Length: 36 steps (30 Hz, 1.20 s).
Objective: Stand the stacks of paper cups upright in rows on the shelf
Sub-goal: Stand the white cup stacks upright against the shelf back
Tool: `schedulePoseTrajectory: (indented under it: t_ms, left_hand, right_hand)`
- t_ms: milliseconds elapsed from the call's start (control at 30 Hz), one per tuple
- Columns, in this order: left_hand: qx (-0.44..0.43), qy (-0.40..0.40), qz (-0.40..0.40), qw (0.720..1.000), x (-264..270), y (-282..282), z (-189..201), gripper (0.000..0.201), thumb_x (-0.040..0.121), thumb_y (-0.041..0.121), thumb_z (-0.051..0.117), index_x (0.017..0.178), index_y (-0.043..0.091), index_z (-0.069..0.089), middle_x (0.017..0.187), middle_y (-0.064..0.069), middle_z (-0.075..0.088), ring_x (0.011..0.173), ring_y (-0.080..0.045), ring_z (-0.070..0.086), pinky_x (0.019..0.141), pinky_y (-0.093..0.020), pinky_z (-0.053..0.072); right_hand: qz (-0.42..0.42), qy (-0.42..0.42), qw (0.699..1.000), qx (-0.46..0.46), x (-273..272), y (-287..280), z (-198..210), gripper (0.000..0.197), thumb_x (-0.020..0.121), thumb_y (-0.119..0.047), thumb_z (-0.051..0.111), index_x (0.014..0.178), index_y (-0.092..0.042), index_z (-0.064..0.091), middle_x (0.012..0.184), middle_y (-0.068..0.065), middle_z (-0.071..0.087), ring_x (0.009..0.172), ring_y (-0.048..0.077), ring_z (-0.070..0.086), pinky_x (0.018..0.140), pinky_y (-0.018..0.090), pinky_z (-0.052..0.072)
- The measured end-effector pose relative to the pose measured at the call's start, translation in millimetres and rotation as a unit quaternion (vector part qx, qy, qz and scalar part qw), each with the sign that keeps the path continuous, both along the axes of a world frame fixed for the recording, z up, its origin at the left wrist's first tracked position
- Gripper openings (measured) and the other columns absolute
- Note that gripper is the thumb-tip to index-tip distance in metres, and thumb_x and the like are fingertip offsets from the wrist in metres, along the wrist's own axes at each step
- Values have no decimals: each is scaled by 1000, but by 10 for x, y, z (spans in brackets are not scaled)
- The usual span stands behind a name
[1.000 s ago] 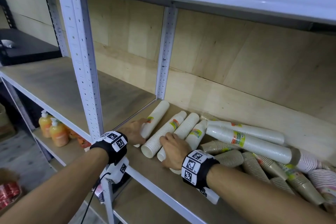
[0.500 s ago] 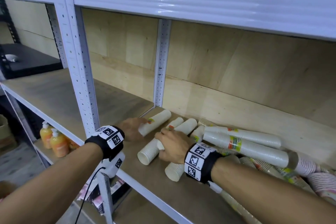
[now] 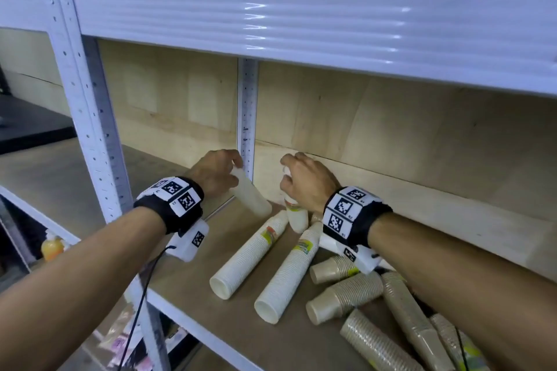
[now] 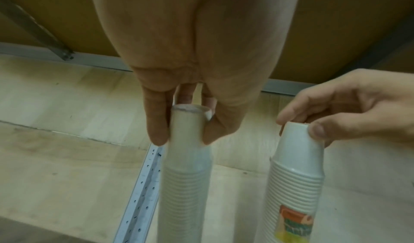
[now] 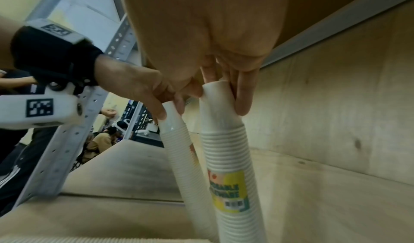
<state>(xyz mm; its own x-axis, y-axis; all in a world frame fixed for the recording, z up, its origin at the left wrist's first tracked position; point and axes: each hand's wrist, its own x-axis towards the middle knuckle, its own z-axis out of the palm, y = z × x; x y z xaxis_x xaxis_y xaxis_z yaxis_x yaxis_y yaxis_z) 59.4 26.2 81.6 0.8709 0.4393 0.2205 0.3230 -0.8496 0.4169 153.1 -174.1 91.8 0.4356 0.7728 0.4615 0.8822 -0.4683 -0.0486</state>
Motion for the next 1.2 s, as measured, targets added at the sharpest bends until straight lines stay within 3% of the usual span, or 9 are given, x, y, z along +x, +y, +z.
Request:
schedulePoseTrajectory:
  t_ms: [100, 200, 300, 500, 767, 867, 967, 1100, 1200]
  left_hand:
    - [-12, -70, -1, 997, 111, -25, 85, 34, 87, 8, 62, 119, 17, 59, 115, -8, 62, 96, -21, 56, 76, -28, 43]
    - [-24, -120, -12, 992, 234, -18, 151, 35, 88, 9, 61, 121, 21, 58, 127, -7, 62, 112, -22, 59, 85, -29, 48]
    - [-33, -128, -22, 991, 344, 44, 225, 35, 90, 13, 60, 123, 24, 59, 131, -5, 63, 117, -21, 60, 94, -35, 52]
    - [-17, -117, -23, 993, 452, 216, 342, 42, 92, 15, 58, 134, 21, 58, 135, -1, 61, 125, -14, 56, 102, -29, 45]
    - [-14, -103, -15, 994, 494, 398, 388, 45, 91, 14, 58, 136, 17, 57, 137, -2, 60, 128, -14, 54, 106, -24, 39]
    - [-24, -101, -12, 995, 517, 447, 383, 46, 91, 14, 58, 137, 16, 57, 138, -2, 59, 128, -15, 54, 106, -24, 39]
    - [-31, -93, -12, 995, 530, 473, 351, 47, 91, 13, 58, 137, 16, 56, 138, -3, 59, 128, -15, 54, 106, -24, 39]
    - [-29, -98, -15, 995, 548, 456, 309, 47, 92, 13, 56, 139, 13, 54, 139, -4, 58, 129, -16, 53, 108, -26, 39]
    - [-20, -100, -14, 995, 565, 444, 298, 46, 93, 16, 57, 139, 14, 54, 138, -3, 59, 128, -17, 54, 109, -29, 40]
  right_hand:
    - [-15, 8, 999, 39, 146, -39, 153, 31, 89, -18, 50, 115, -4, 59, 104, 16, 63, 88, 35, 63, 75, 40, 53]
    - [-20, 16, 998, 60, 249, -44, 343, 27, 91, -20, 49, 109, -3, 59, 101, 17, 62, 86, 35, 61, 74, 40, 53]
    - [-20, 21, 997, 76, 319, -1, 544, 30, 93, -24, 48, 113, -4, 59, 107, 16, 63, 93, 34, 61, 79, 40, 53]
    - [-6, 66, 991, 113, 413, 294, 774, 27, 95, -24, 49, 110, -4, 60, 111, 12, 66, 98, 30, 63, 84, 39, 54]
    - [0, 118, 989, 85, 410, 846, 544, 25, 94, -24, 48, 106, -5, 59, 107, 10, 67, 93, 30, 63, 82, 41, 55]
    - [-4, 121, 990, 68, 437, 986, 434, 17, 95, -24, 47, 92, -8, 53, 97, 8, 65, 85, 29, 60, 74, 34, 53]
    - [-10, 130, 990, 54, 469, 1085, 343, 18, 95, -22, 47, 80, -12, 43, 84, 7, 56, 75, 28, 53, 64, 29, 43]
    - [-5, 143, 989, 45, 498, 1151, 265, 19, 95, -20, 48, 78, -12, 42, 81, 6, 53, 74, 27, 51, 64, 28, 39]
    - [-3, 151, 987, 47, 518, 1173, 255, 29, 94, -19, 48, 67, -18, 38, 79, 5, 52, 73, 26, 50, 63, 28, 39]
